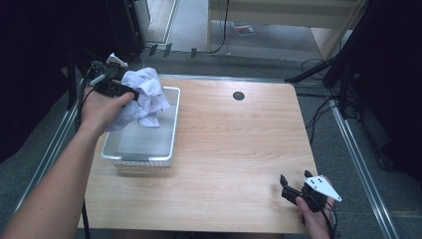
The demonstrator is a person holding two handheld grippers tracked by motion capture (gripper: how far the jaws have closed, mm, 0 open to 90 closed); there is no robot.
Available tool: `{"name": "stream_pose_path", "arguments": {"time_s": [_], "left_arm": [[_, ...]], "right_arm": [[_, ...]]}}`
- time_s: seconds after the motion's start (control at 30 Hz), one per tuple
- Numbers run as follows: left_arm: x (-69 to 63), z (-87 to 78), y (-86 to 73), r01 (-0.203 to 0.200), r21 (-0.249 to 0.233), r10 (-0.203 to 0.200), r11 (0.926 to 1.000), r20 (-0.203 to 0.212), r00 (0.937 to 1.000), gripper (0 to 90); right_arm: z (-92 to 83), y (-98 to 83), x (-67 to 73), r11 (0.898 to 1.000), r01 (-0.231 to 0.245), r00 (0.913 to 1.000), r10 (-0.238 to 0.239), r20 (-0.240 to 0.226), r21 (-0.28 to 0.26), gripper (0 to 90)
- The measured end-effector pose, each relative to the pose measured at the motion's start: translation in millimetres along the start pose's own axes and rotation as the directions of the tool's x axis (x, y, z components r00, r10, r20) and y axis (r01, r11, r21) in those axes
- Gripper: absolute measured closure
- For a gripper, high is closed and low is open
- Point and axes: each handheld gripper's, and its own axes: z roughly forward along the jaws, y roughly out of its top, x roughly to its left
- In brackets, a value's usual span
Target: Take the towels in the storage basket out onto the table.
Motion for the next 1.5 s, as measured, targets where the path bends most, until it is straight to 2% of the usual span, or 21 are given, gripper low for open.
{"name": "stream_pose_path", "arguments": {"time_s": [0.13,0.33,0.57,0.87,0.9,0.93,0.97,1.0,1.03,1.1,1.13,1.17,1.27,1.4,1.43,1.5], "left_arm": [[-2.7,-10.0,7.4,-0.007,-0.014,0.007,0.9999,0.001,1.0,59.8],[-14.1,-24.2,19.6,-0.023,-0.039,0.024,0.999,0.01,0.9997,59.8],[-26.4,-25.3,24.9,-0.031,-0.043,0.032,0.9986,0.023,0.9992,59.7],[-50.2,-18.7,31.5,-0.055,-0.049,0.057,0.9973,0.044,0.9974,59.6],[-57.7,-17.1,33.4,-0.063,-0.051,0.066,0.9967,0.051,0.9965,59.6],[-57.7,-17.1,33.4,-0.063,-0.051,0.066,0.9967,0.051,0.9965,59.6],[-66.1,-14.8,35.0,-0.068,-0.055,0.072,0.9962,0.059,0.9957,59.7],[-66.1,-14.8,35.0,-0.068,-0.055,0.072,0.9962,0.059,0.9957,59.6],[-75.3,-12.1,36.7,-0.077,-0.054,0.081,0.9955,0.066,0.9945,59.6],[-84.4,-8.9,38.3,-0.086,-0.055,0.09,0.9947,0.075,0.9931,59.6],[-84.4,-8.9,38.3,-0.086,-0.055,0.09,0.9947,0.075,0.9931,59.6],[-93.8,-5.4,39.7,-0.094,-0.056,0.099,0.994,0.083,0.9916,59.6],[-107.5,0.1,41.9,-0.104,-0.058,0.109,0.993,0.094,0.9896,59.5],[-124.7,8.0,44.3,-0.115,-0.06,0.121,0.9916,0.115,0.986,59.5],[-124.7,8.0,44.3,-0.115,-0.06,0.121,0.9916,0.115,0.986,59.5],[-138.2,15.4,45.0,-0.116,-0.058,0.123,0.9915,0.134,0.9833,59.4]], "right_arm": [[0.1,-0.1,-0.1,1.0,0.0,1.0,0.0,0.001,-0.002,13.3],[-0.2,0.0,-0.2,1.0,0.0,1.0,0.0,-0.003,0.0,13.3],[0.0,0.0,0.0,1.0,0.0,1.0,0.0,-0.005,0.001,13.3],[0.3,0.1,-0.3,1.0,0.001,1.0,-0.001,-0.004,0.0,13.3],[0.3,0.2,-0.2,1.0,0.0,1.0,0.0,-0.004,0.001,13.3],[0.3,0.2,-0.2,1.0,0.0,1.0,0.0,-0.004,0.001,13.3],[0.4,0.2,-0.3,1.0,-0.001,1.0,0.001,-0.003,0.001,13.3],[0.4,0.2,-0.3,1.0,-0.001,1.0,0.001,-0.004,0.0,13.3],[0.4,0.3,-0.3,1.0,-0.002,1.0,0.002,-0.004,0.001,13.3],[0.4,0.3,-0.3,1.0,-0.002,1.0,0.002,-0.005,0.0,13.3],[0.4,0.3,-0.3,1.0,-0.002,1.0,0.002,-0.005,0.001,13.3],[0.4,0.3,-0.3,1.0,-0.002,1.0,0.002,-0.005,0.001,13.3],[0.4,0.4,-0.5,1.0,-0.003,1.0,0.003,-0.007,0.0,13.3],[0.6,0.5,-0.7,1.0,-0.007,1.0,0.007,-0.005,-0.003,13.3],[0.7,0.5,-0.8,1.0,-0.007,1.0,0.007,-0.005,-0.004,13.3],[0.8,0.5,-1.0,1.0,-0.006,1.0,0.006,-0.007,-0.004,13.3]]}}
